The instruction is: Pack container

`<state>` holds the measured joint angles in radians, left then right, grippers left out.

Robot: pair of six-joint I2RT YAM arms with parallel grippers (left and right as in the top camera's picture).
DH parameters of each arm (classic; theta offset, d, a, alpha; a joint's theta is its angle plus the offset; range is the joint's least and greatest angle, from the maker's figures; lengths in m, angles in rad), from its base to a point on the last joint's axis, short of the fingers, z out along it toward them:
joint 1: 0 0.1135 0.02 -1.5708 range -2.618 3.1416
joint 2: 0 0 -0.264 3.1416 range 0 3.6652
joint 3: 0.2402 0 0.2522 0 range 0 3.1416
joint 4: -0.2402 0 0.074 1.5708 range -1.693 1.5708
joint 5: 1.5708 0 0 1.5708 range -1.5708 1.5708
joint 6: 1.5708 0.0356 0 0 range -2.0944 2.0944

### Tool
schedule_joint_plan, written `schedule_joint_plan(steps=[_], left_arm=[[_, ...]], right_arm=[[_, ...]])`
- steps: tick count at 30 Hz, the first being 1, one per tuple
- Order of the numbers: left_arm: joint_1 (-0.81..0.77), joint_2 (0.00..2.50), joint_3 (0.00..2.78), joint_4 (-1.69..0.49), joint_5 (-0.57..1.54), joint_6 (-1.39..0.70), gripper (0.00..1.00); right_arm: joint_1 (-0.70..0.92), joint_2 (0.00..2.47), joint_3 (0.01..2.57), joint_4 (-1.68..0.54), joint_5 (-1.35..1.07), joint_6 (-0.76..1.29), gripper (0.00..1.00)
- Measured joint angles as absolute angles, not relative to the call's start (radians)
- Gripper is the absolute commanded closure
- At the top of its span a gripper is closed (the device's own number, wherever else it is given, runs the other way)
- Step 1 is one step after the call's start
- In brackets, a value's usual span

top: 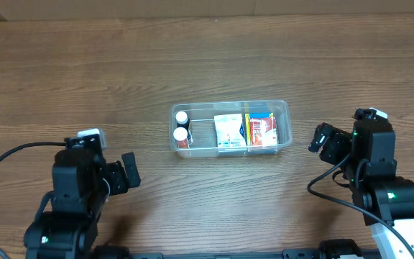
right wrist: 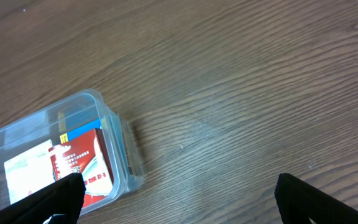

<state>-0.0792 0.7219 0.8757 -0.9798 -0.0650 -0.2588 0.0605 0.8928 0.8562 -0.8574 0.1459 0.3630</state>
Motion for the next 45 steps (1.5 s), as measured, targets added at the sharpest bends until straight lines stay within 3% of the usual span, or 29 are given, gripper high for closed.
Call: schedule_joint_plan(steps=[19,26,36,45], left_arm=[[-0.079,0.827,0.868,-0.983,-0.065,-0.259,0.0],[-0.079,0.851,0.865,-0.983,-0.065,-0.259,0.0],[-0.079,0.894,0.862,-0.984,-0.065,-0.259,0.0],[-0.079,0.929,0.862,-0.983,-0.065,-0.259,0.0]], right_arm=[[0.06,1.009,0.854,-0.895,0.146,0.365,0.0],[0.06,0.759,0.733,-0.743,0.146,0.36,0.0],[0.06,0.235,0.326,-0.481,0.083,0.31,0.0],[0.06,0.058,0.129,-0.164,0.051,0.249,0.0]])
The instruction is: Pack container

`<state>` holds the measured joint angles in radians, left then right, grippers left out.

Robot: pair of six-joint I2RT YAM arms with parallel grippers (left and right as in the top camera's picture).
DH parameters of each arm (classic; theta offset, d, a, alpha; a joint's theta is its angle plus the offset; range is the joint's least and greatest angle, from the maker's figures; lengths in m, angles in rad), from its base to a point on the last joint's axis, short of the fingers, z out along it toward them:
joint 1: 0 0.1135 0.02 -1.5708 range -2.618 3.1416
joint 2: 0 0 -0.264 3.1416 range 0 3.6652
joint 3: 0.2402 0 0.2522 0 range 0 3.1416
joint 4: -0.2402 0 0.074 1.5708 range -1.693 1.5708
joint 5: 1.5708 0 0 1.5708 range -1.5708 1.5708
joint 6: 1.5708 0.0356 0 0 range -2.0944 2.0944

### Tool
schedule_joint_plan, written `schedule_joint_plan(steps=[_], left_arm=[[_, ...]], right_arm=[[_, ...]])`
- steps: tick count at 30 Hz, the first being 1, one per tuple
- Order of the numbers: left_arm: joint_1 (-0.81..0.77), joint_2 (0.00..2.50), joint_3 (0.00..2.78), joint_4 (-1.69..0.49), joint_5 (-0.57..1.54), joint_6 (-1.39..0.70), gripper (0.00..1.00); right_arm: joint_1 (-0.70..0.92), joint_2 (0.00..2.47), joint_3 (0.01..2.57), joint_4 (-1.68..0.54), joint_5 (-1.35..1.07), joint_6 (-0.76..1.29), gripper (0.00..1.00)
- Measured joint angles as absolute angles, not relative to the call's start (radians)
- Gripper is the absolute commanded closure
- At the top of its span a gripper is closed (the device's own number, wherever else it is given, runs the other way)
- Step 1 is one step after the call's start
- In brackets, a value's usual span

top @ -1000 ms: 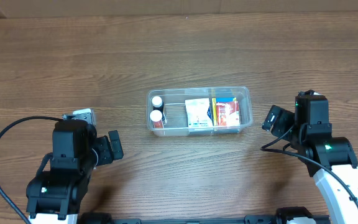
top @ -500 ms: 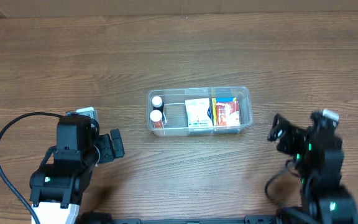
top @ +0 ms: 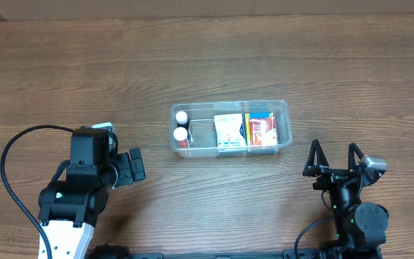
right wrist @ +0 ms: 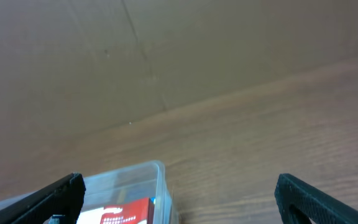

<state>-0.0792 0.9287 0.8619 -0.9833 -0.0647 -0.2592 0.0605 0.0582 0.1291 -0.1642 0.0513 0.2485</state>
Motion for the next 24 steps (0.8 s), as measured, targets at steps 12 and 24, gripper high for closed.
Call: schedule_joint_plan(steps=[12,24], left_arm=[[-0.079,0.941,0.862,-0.983,-0.065,-0.259,0.0],[-0.079,0.941,0.862,-0.983,-0.065,-0.259,0.0]], right_arm=[[0.06,0.014,0.019,-0.09,0.014,0.065,0.0],[0.06,0.014,0.019,-0.089,0.004,0.025,0.0]])
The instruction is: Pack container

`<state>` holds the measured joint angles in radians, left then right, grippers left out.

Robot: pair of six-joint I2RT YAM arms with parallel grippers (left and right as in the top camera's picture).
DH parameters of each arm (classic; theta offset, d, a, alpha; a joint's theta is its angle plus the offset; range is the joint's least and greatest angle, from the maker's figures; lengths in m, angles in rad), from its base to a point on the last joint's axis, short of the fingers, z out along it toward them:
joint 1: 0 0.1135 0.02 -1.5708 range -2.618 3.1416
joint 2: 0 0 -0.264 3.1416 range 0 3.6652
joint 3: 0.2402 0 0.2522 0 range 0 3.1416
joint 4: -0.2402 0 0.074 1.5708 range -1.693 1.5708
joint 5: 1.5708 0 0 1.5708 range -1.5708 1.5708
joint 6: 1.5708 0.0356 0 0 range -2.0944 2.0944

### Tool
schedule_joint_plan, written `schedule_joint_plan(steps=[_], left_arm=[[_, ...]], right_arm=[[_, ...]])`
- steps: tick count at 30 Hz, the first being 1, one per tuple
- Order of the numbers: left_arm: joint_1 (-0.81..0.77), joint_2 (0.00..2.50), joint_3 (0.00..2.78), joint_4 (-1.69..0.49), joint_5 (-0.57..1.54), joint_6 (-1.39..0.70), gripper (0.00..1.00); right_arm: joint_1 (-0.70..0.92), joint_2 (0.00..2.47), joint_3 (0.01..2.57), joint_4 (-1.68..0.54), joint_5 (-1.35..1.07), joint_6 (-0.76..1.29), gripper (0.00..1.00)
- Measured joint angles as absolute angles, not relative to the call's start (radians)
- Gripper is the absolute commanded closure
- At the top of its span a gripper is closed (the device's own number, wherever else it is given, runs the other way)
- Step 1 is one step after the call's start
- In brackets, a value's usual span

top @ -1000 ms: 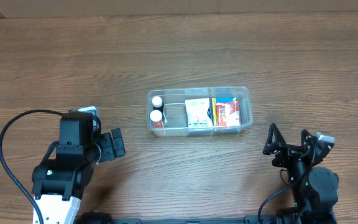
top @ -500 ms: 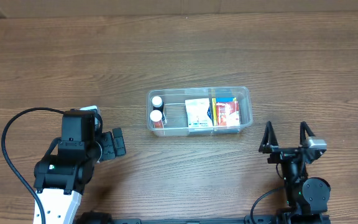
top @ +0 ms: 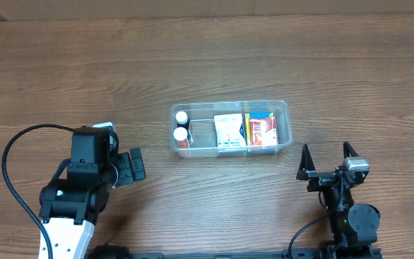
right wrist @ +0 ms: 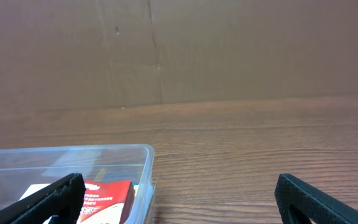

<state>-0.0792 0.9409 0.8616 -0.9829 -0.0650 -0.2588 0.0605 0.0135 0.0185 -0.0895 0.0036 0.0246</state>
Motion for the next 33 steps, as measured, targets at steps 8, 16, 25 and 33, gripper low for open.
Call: schedule_joint_plan(steps=[8,16,25,33], left_arm=[[-0.079,0.941,0.862,-0.983,-0.065,-0.259,0.0],[-0.079,0.941,0.862,-0.983,-0.065,-0.259,0.0],[-0.079,0.937,0.862,-0.997,-0.066,-0.259,0.0],[-0.079,0.712,0.734,-0.814,-0.142,-0.231,0.0]], right_arm=[[0.06,0.014,0.019,-0.09,0.003,0.022,0.0],[0.06,0.014,0.019,-0.09,0.003,0.022,0.0],[0.06,0.014,0.019,-0.09,0.004,0.022,0.0],[0.06,0.014,0.019,-0.09,0.004,0.022,0.0]])
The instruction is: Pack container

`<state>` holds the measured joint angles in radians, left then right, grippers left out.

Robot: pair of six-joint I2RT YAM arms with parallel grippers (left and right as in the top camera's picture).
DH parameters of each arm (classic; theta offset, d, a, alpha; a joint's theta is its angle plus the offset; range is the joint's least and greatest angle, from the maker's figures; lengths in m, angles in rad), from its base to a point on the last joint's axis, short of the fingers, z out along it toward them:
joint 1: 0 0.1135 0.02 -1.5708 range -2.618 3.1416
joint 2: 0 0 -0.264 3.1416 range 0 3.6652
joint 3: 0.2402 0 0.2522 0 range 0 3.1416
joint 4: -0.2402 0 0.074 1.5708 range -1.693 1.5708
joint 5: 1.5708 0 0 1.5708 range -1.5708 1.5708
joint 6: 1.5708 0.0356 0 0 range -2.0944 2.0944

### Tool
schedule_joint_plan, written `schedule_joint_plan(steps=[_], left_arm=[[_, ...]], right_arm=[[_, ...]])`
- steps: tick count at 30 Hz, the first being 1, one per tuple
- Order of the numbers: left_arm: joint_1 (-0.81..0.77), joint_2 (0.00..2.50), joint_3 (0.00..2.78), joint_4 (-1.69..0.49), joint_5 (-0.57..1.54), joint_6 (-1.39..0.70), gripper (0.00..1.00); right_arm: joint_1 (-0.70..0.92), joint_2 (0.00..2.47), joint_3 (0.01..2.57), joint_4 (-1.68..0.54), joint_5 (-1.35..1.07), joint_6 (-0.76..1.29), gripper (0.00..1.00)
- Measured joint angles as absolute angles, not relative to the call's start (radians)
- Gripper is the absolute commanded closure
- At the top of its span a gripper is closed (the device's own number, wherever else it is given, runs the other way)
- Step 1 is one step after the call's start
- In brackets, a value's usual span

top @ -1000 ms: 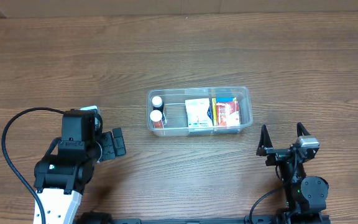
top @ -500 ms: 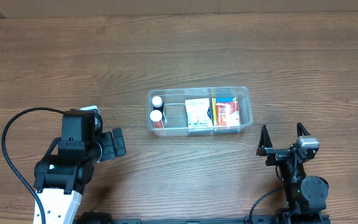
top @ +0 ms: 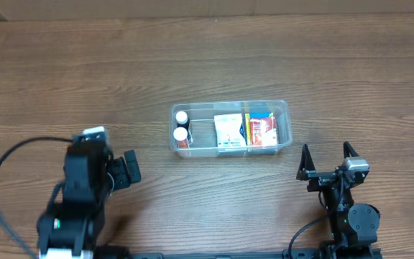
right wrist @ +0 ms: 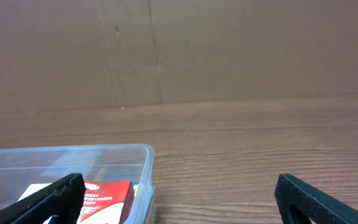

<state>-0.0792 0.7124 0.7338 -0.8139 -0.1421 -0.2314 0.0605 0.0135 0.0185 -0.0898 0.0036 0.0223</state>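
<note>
The clear plastic container lies mid-table. It holds two white-capped bottles at its left end, a white box in the middle and a red box at the right. In the right wrist view the container and the red box sit low on the left. My right gripper rests low near the front edge, just right of the container, open and empty, with its left finger in front of the container. My left gripper is front left of the container and looks open and empty.
Everything stands on a brown wooden table. A brown cardboard wall runs behind its far edge. Black cables loop from both arms at the near edge, one by the left arm.
My left arm has shifted a little to the left and back toward the near edge. The right arm, the container and its contents are unchanged.
First my right gripper hung raised beside the container's right end, looking down on it. Then it was drawn back low near the front edge, looking level across the table, and stayed there. The left arm stayed front left with small shifts. The container's contents never changed.
</note>
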Motion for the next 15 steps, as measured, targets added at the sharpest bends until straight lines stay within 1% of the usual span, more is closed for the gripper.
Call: schedule_joint_plan(steps=[7,15], left_arm=[[-0.079,0.401,0.38,-0.485,-0.165,-0.182,0.0],[-0.072,0.19,0.077,-0.019,-0.147,-0.11,0.0]], right_arm=[[0.06,0.013,0.019,-0.09,0.004,0.022,0.0],[0.06,0.013,0.019,-0.09,0.004,0.022,0.0]])
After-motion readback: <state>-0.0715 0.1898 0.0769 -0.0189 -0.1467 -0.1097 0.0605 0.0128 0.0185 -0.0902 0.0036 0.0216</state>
